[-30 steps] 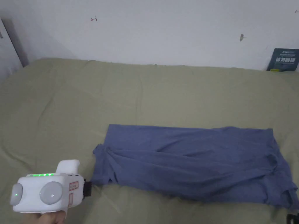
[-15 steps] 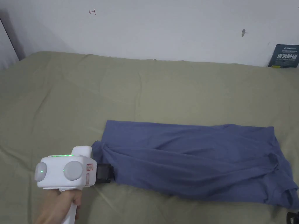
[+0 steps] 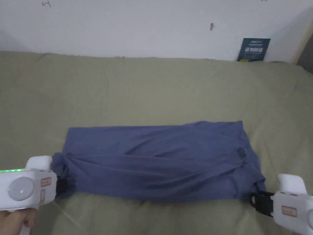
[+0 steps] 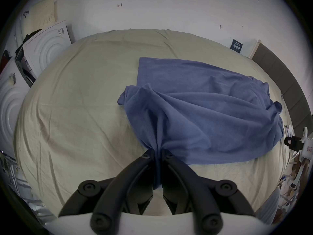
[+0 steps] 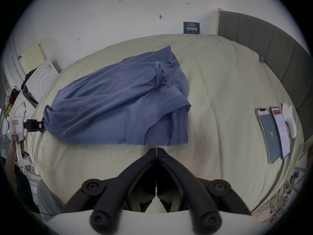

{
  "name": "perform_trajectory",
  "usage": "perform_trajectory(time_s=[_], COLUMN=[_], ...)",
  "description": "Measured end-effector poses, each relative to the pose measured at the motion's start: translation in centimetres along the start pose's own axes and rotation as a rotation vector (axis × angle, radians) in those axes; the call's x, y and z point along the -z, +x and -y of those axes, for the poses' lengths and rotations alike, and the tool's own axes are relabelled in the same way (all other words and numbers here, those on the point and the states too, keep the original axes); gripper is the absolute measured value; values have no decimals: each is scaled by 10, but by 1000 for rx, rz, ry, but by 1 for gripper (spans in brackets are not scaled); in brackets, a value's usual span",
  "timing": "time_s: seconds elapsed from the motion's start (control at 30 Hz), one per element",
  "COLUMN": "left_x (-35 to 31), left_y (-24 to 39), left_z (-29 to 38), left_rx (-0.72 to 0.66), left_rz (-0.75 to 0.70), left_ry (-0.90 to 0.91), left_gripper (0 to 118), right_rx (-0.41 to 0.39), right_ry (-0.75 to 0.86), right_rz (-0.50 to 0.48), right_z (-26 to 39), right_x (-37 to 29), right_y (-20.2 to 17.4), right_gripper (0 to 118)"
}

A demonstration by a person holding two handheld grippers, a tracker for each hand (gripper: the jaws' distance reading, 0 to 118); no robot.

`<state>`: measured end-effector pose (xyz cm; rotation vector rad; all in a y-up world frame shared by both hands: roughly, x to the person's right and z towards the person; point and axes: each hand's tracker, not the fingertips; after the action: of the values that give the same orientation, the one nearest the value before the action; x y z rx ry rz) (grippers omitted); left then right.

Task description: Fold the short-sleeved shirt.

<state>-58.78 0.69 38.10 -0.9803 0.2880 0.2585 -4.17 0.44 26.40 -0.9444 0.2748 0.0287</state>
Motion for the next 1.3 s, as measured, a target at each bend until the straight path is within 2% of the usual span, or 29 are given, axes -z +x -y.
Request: perform_trajectory(time_s=[0.03,0.07,0.1,0.2,0.23,0.27,0.3,0.37,0.43,0.57,0.9,1.3], left_x=[-1,-2,-3,1,1,3,4,4,4,4,-20,-81], left_y=[1,4,7,2,3,1,2,1,1,-3,-5,-23], left_z=[0,1,1,-4,-5,-6,-6,-8,-8,-11,1,83], left_rx=[-3,0,9,12,11,9,10,14,12,21,31,39], left_rz=[2,0,-5,-3,-5,-4,-5,-5,-1,3,2,8], left_ry=[-1,0,0,-12,-11,-14,-15,-21,-24,-37,-39,-72], left_gripper=[5,5,5,5,5,5,5,5,5,5,5,5], right_rx=[-3,-8,-5,-10,-13,-22,-30,-56,-73,-103,-105,-144], right_ry=[-23,-47,2,-53,-57,-73,-82,-95,-91,-81,-87,-119], right_rz=[11,-3,-6,-18,-22,-29,-35,-51,-94,-94,-109,-130], right_z=[-4,-10,-15,-31,-34,-38,-40,-38,-39,-42,-19,61], right_x=[4,12,5,25,30,36,41,53,51,33,-4,-78], right_y=[1,5,6,10,11,11,12,11,11,2,13,13], right_gripper=[105,117,117,117,115,105,85,27,14,12,12,12])
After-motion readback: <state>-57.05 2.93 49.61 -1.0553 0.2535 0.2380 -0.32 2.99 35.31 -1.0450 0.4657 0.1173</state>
